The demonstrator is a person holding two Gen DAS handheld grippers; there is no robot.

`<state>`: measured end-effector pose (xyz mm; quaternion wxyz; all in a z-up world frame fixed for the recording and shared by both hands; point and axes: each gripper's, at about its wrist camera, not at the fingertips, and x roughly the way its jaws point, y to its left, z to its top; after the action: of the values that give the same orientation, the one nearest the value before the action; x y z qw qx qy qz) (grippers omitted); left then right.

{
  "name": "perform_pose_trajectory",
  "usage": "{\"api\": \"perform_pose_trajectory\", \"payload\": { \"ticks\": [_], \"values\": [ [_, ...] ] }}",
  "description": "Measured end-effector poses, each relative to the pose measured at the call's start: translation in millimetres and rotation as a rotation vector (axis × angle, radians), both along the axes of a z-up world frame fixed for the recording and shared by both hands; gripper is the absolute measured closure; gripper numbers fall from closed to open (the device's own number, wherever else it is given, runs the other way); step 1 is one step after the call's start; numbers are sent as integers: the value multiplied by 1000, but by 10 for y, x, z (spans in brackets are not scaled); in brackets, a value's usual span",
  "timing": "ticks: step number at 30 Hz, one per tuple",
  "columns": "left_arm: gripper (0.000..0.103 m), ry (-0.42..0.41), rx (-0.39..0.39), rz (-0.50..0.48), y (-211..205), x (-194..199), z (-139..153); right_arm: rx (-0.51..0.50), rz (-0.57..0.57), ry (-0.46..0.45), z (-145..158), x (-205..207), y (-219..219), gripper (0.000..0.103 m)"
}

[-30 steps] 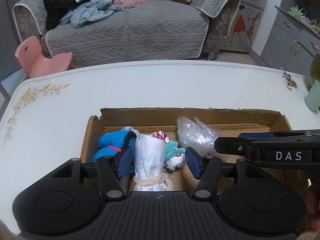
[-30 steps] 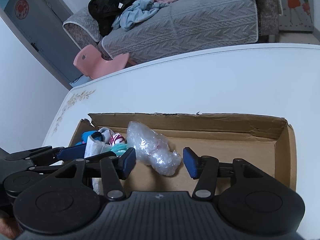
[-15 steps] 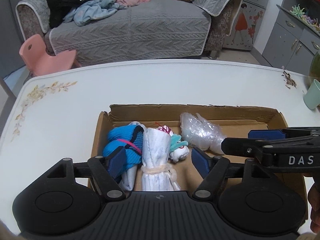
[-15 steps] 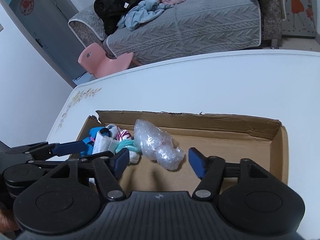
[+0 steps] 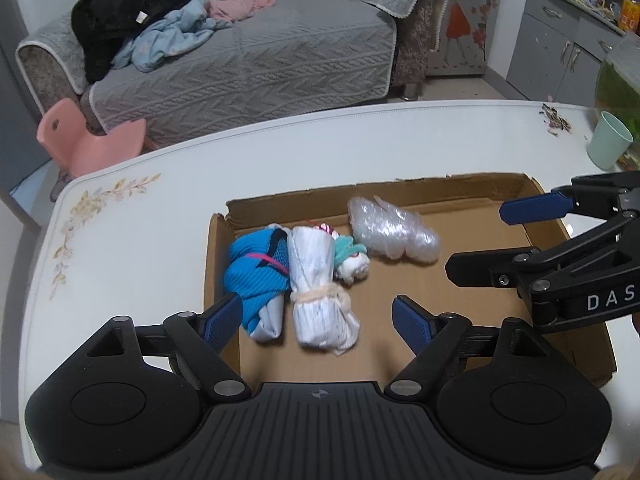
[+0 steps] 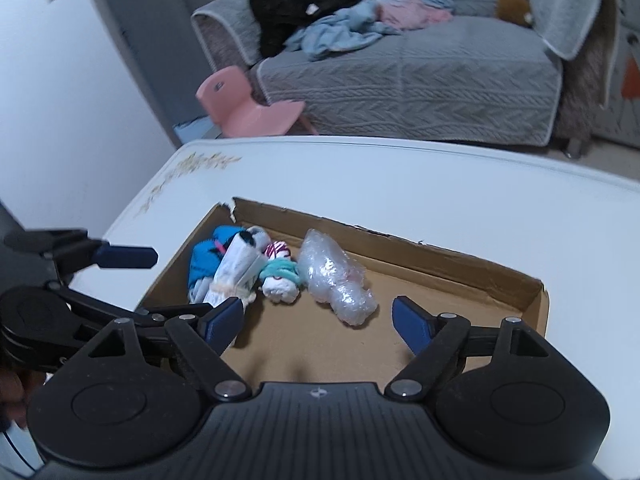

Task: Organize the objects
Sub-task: 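Return to the pile, grasp teal-tied plastic bundle with left gripper while right grasps white fluffy bundle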

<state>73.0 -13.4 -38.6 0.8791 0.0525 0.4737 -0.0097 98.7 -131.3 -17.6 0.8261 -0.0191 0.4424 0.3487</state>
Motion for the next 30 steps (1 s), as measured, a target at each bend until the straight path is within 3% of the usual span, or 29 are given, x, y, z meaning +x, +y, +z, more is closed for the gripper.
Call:
{"api": "perform_pose_trajectory", "payload": {
  "ticks": [8,16,21,26,30],
  "values": [
    [12,3,21,-38,48,-387,197,-30,40,-21,83,-221,-41,17],
    [4,21,42,-116,84,-1259,366,-44,64,-78,426,-836,-439,2],
    [3,98,44,-129,151,-1834,87,-96,50,-79,374,-1297,-836,1],
    [3,185,73,-156,102,-2129,-236,-133,48,-3,158,-1718,-1186,1],
    [3,190,55,-152,25,-2192,-325,-226,158,-19,-28,-1992,-1103,6]
  ]
}}
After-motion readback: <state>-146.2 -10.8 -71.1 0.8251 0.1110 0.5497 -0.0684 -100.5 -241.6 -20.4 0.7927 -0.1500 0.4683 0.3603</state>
